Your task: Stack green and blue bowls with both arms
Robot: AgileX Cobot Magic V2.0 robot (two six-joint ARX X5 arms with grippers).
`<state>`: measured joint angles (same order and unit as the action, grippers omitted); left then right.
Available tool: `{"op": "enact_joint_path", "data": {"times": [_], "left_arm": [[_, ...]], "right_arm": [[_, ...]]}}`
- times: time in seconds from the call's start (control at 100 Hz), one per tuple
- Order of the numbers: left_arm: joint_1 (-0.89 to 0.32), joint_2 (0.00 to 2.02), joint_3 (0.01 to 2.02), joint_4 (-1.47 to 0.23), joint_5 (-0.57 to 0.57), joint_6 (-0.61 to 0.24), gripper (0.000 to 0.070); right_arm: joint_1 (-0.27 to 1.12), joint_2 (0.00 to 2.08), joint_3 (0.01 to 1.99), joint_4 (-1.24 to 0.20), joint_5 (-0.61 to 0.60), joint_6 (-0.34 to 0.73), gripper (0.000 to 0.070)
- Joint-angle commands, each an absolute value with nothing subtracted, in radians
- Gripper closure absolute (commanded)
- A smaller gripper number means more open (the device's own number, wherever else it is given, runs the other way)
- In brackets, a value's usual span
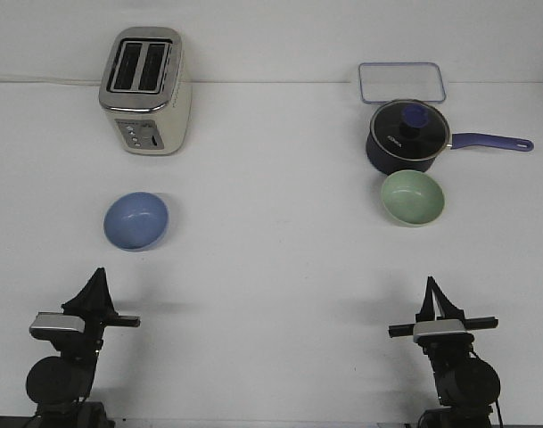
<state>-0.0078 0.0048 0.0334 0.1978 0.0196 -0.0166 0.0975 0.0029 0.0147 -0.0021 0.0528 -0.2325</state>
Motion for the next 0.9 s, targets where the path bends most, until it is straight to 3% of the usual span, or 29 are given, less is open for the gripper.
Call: {"op": "enact_joint_path", "data": {"times": [0.0, 0.89], "left_arm": [[-0.007, 0.003, 0.014, 0.21, 0.019, -0.019, 0.0687], [-0.007, 0.003, 0.014, 0.21, 0.019, -0.019, 0.0687]], "right_arm": [[0.097, 0.001, 0.013, 0.01, 0.052, -0.236, 0.0695], [0.098, 0.001, 0.013, 0.012, 0.048, -0.209, 0.0695]]}}
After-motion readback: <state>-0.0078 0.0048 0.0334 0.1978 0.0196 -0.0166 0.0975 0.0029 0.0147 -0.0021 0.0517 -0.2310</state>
